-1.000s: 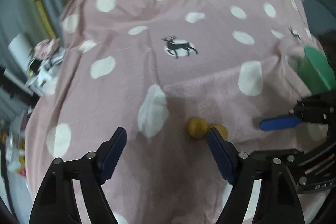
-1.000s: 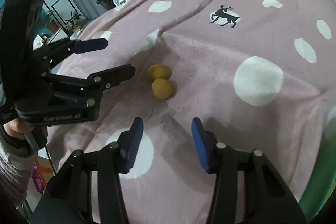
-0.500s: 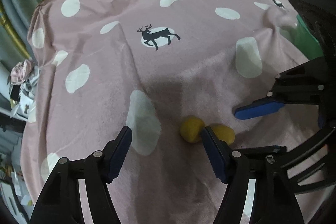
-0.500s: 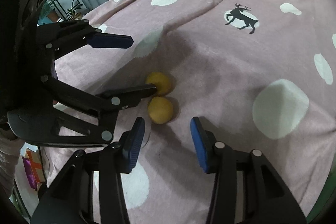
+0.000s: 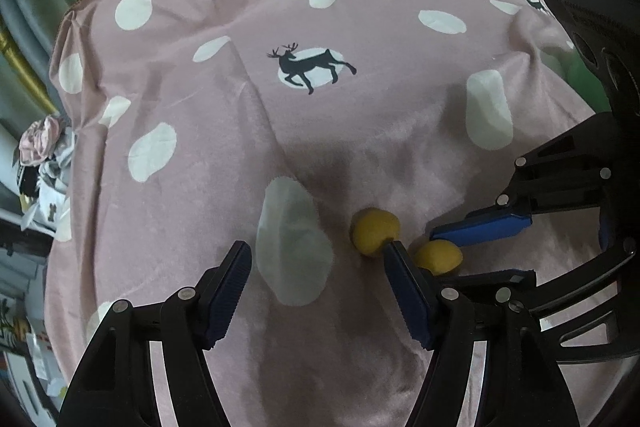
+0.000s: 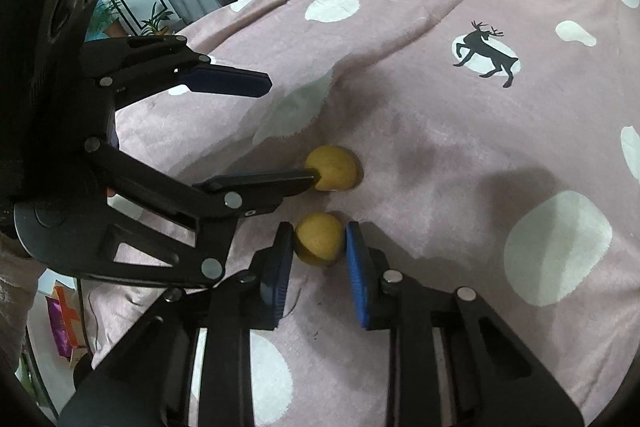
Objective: Organize fruits
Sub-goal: 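Close the right tool on one yellow fruit while the left tool grasps the other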
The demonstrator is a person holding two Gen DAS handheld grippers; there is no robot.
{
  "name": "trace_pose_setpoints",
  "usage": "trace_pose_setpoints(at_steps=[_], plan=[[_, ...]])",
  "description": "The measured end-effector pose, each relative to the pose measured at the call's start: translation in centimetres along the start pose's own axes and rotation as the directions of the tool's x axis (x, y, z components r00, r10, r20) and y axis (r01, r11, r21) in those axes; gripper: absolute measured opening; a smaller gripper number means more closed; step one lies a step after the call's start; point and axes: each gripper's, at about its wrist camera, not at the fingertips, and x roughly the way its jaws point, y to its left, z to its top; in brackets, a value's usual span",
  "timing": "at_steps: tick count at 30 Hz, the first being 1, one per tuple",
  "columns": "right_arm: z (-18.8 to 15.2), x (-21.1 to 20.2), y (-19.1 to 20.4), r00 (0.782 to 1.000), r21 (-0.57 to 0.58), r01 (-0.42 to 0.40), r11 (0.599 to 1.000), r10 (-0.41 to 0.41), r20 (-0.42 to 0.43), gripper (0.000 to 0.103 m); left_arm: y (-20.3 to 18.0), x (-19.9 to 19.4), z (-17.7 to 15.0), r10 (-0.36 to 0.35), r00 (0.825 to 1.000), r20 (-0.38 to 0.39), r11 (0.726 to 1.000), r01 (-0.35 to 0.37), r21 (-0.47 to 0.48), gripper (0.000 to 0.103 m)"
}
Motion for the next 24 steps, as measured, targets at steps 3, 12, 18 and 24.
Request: trace_pose_setpoints(at_steps=[3, 12, 18, 24], plan=[[-0.3, -0.6, -0.4, 1.0, 0.022, 0.02, 1.0, -0.02, 0.016, 0.027, -0.9, -0.6, 0.4, 0.01, 0.999, 0.033, 0.999, -0.011, 0.03, 0.07], [-3.9, -5.4, -2.6, 0.993, 0.18, -0.081, 0.98, 0.064, 0.099, 0.027, -3.0, -0.1, 0.7, -0.018, 0.999, 0.041, 0.999, 0.016, 0.049, 0.07], [-6.0, -6.8, -2.6, 0.988, 0.212, -0.111, 0.971, 0.085, 0.13, 0.027, -3.5, -0.5, 0.8, -0.047, 0.998, 0.044, 0.998, 0.046, 0.034, 0.06], [-6.7, -7.2, -2.6, 0.985, 0.221, -0.126, 0.967, 0.096, 0.142, 0.027, -4.3, 0.7, 0.6, -0.029, 1.0, -0.004, 0.998, 0.029, 0.053, 0.058]])
